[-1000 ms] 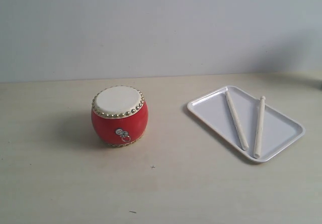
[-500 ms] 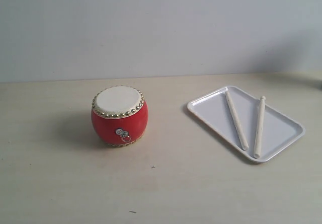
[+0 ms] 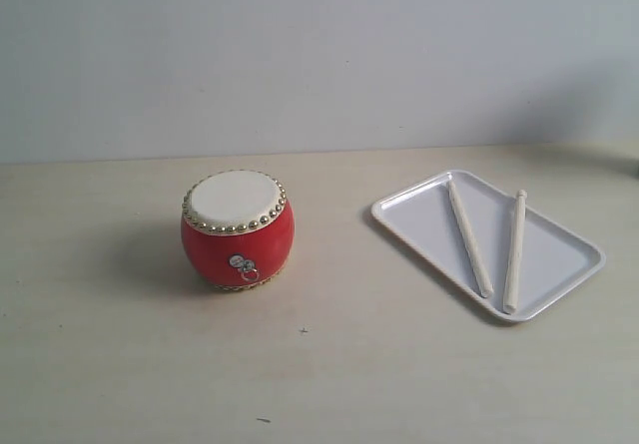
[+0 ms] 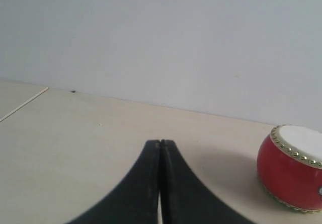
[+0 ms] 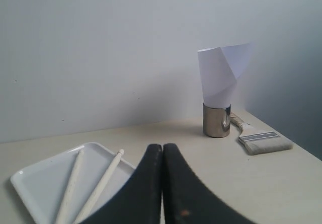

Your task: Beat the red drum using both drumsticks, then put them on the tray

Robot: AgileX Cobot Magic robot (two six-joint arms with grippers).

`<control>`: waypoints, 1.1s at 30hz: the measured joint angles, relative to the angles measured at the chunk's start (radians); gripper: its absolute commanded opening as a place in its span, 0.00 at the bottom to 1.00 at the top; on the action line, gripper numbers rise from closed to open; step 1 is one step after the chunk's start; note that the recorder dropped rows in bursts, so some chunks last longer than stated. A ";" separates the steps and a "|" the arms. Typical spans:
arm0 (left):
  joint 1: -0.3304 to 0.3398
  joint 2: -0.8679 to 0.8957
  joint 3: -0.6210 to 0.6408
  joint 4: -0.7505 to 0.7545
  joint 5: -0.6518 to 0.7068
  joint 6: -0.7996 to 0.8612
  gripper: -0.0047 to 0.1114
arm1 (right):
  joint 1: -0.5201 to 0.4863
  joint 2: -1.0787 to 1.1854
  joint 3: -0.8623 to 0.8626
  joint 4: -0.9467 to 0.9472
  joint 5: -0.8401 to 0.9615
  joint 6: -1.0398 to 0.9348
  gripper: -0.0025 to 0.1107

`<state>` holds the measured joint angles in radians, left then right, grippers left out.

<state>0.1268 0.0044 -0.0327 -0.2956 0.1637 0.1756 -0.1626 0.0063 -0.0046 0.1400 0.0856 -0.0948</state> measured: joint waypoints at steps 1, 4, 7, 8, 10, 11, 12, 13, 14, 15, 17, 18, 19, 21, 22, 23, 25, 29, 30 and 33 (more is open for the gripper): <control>0.000 0.000 0.010 0.000 -0.006 0.000 0.04 | 0.000 0.000 0.000 0.000 0.000 0.000 0.02; 0.000 0.000 0.027 0.000 -0.010 0.000 0.04 | 0.000 0.000 0.000 0.000 0.000 0.000 0.02; 0.000 0.000 0.030 0.005 -0.015 -0.021 0.04 | 0.000 0.000 0.000 0.000 0.000 0.000 0.02; 0.000 0.000 0.030 0.026 -0.015 -0.050 0.04 | 0.000 0.000 0.000 0.000 0.000 0.000 0.02; 0.000 0.000 0.030 0.094 -0.015 -0.126 0.04 | 0.000 0.000 0.000 0.000 0.000 0.000 0.02; 0.000 0.000 0.030 0.140 -0.015 -0.176 0.04 | 0.000 0.000 0.000 0.000 0.000 0.000 0.02; 0.000 0.000 0.030 0.179 -0.015 -0.209 0.04 | 0.000 0.000 0.000 0.000 0.000 0.000 0.02; 0.000 0.000 0.030 0.221 -0.015 -0.250 0.04 | 0.000 0.000 0.000 0.000 0.000 0.000 0.02; 0.000 0.000 0.030 0.255 -0.015 -0.282 0.04 | 0.000 0.000 0.000 0.000 0.000 0.000 0.02; 0.000 0.000 0.030 0.277 -0.015 -0.303 0.04 | 0.000 0.000 0.000 0.000 0.000 0.000 0.02; 0.000 0.000 0.030 0.296 -0.015 -0.336 0.04 | 0.000 0.000 0.000 0.000 0.000 0.000 0.02; 0.000 0.000 0.030 0.305 -0.015 -0.345 0.04 | 0.000 0.000 0.000 0.000 0.000 0.000 0.02; 0.000 0.000 0.030 0.308 -0.015 -0.348 0.04 | 0.000 0.000 0.000 0.000 0.000 0.000 0.02; 0.000 0.000 0.030 0.312 -0.015 -0.354 0.04 | 0.000 0.000 0.000 0.000 0.000 0.000 0.02; 0.000 0.000 0.030 0.313 -0.015 -0.355 0.04 | 0.000 0.000 0.000 0.000 0.000 0.000 0.02; 0.000 0.000 0.030 0.315 -0.015 -0.357 0.04 | 0.000 0.000 0.000 0.000 0.000 0.000 0.02; 0.000 0.000 0.030 0.315 -0.015 -0.358 0.04 | 0.000 0.000 0.000 0.000 0.000 0.000 0.02; 0.000 0.000 0.030 0.315 -0.015 -0.358 0.04 | 0.000 0.000 0.000 0.000 0.000 0.000 0.02; 0.000 0.000 0.030 0.315 -0.015 -0.358 0.04 | 0.000 0.000 0.000 0.000 0.000 0.000 0.02; 0.000 0.000 0.030 0.315 -0.015 -0.358 0.04 | 0.000 0.000 0.000 0.000 0.000 0.000 0.02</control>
<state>0.1268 0.0044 -0.0030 0.0189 0.1487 -0.1820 -0.1626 0.0063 -0.0046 0.1400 0.0856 -0.0948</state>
